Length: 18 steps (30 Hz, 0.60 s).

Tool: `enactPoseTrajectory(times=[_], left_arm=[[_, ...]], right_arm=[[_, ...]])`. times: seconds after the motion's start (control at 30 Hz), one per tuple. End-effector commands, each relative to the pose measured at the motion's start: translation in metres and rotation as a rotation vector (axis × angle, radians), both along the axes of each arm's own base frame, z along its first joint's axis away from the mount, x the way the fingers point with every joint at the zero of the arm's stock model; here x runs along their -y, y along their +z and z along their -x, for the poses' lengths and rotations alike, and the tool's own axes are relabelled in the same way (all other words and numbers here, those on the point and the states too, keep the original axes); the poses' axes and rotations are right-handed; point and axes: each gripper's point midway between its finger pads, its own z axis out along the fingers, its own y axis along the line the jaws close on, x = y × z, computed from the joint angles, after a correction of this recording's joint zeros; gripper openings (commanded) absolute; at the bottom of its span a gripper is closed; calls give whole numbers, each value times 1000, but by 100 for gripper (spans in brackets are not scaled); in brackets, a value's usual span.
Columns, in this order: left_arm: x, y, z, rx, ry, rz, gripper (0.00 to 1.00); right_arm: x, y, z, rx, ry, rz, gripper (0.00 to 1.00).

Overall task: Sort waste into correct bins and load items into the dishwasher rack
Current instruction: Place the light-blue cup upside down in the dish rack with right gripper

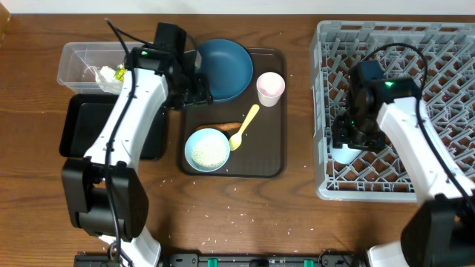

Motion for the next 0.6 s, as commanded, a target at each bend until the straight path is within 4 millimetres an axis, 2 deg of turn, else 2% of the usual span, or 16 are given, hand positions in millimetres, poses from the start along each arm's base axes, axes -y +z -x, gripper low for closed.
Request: enactPoseTrajectory(times=[0.0, 0.03, 0.13, 0.17, 0.3, 0.57], left_arm=[[2, -5, 1, 21, -24, -69, 45], [6, -4, 0, 33, -35, -70, 45], [21, -1, -7, 80, -67, -60, 50], [27, 1, -11, 104, -77, -54, 53], [46, 4, -29, 201, -104, -62, 63], [94, 1, -66, 375, -159, -19, 73]], right_arm=[[0, -5, -3, -18, -28, 21, 50], [0, -7, -3, -24, -28, 22, 57], [0, -7, -4, -20, -28, 22, 93], [0, -6, -5, -13, -30, 21, 99], [5, 7, -16, 26, -70, 13, 99], [21, 65, -42, 210, -81, -7, 99]])
